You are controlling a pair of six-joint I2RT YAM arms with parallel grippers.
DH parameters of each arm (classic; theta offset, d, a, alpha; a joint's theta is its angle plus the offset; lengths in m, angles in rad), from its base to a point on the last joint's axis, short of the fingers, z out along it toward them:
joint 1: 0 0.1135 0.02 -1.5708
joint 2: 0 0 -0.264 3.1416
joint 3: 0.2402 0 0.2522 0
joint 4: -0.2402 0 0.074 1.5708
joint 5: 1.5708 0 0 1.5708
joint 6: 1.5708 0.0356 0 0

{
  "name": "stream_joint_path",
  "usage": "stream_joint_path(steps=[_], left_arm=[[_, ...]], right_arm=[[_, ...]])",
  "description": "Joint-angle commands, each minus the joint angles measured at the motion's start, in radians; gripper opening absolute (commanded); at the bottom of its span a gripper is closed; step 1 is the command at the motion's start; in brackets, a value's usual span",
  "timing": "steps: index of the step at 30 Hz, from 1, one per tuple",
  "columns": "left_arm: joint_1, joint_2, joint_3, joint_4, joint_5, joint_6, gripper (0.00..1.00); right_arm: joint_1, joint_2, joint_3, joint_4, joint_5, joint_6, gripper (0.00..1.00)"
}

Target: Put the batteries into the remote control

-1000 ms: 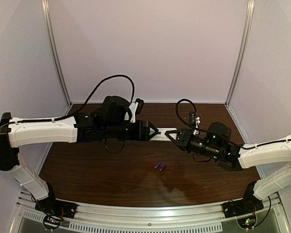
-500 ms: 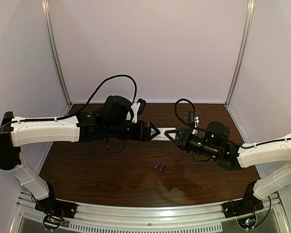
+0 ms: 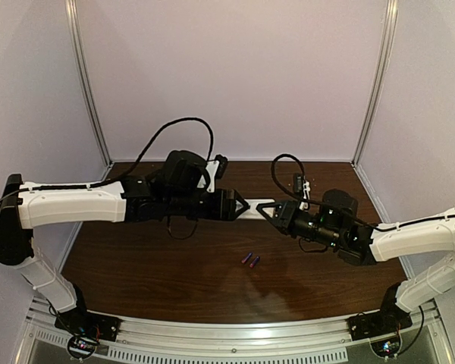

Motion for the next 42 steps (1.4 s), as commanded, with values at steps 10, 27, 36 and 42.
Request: stream_joint_path(steps=[10, 27, 36, 42], left_arm=[[0.0, 0.05, 0.02, -0.017, -0.019, -0.029, 0.67], [-0.001, -0.043, -0.111, 0.281, 0.236, 0.013, 0.6], [-0.002, -0.102, -0.142, 0.319, 0.22, 0.027, 0.59], [-0.001, -0.11, -0.109, 0.179, 0.053, 0.026, 0.63]], right_arm=[[0.019, 0.022, 0.036, 0.109, -0.018, 0.002, 0.0], [0.016, 0.003, 0.009, 0.077, 0.015, -0.029, 0.0], [0.007, -0.016, -0.001, 0.034, 0.051, -0.058, 0.0], [0.006, -0.056, -0.014, -0.006, 0.093, -0.073, 0.0]])
